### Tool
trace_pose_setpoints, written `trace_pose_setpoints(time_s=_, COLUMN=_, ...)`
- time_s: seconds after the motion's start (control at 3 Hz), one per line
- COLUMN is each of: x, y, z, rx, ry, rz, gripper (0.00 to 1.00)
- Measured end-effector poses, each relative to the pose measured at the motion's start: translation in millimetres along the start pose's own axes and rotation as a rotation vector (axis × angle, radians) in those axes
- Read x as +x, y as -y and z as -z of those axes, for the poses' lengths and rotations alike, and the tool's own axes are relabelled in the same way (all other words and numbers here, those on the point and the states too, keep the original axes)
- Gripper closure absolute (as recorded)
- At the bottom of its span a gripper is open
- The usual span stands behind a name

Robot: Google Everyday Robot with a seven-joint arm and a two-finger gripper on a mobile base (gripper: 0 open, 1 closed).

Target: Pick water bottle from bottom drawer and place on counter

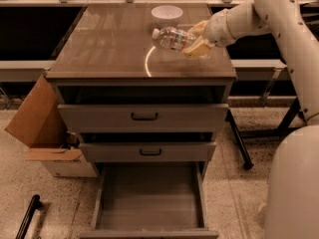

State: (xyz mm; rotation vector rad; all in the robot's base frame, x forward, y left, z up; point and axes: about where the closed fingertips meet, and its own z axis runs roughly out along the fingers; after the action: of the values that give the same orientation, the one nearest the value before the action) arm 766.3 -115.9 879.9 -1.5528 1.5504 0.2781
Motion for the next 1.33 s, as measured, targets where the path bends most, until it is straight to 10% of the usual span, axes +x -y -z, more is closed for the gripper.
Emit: trace_pose_setpoints(time_s=1.33, x=10, y=33, z=-13, rx=0.100, ry=0.031, rz=-0.062, gripper=0.00)
